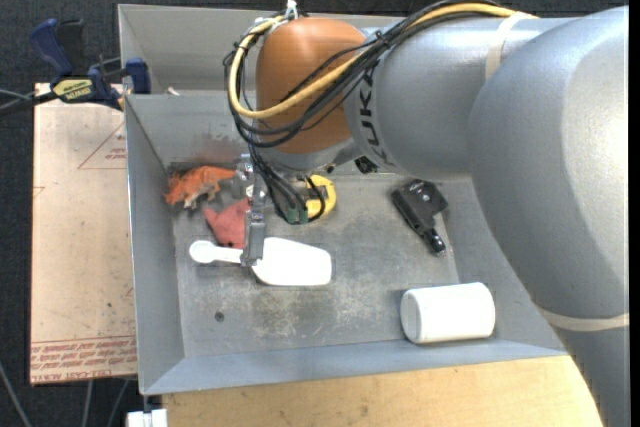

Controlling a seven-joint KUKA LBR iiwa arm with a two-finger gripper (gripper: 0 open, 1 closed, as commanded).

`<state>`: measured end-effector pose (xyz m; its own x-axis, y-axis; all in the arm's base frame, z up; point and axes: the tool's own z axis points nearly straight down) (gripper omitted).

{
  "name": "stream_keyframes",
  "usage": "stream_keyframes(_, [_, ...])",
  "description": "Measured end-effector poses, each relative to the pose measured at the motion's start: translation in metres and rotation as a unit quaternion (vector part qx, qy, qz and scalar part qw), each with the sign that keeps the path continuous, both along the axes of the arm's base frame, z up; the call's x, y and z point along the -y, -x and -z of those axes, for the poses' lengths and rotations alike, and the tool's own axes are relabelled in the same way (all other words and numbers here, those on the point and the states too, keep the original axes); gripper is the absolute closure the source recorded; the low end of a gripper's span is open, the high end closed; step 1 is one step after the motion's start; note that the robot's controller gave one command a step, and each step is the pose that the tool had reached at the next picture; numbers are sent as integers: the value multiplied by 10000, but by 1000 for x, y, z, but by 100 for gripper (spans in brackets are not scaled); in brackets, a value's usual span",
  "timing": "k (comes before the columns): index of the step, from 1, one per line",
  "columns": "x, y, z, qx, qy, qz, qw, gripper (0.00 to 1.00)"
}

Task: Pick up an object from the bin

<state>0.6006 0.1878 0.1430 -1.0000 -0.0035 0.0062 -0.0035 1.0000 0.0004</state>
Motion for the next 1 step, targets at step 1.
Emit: stream_keyframes(1, [1,-2,-5,35,-7,15,10000,0])
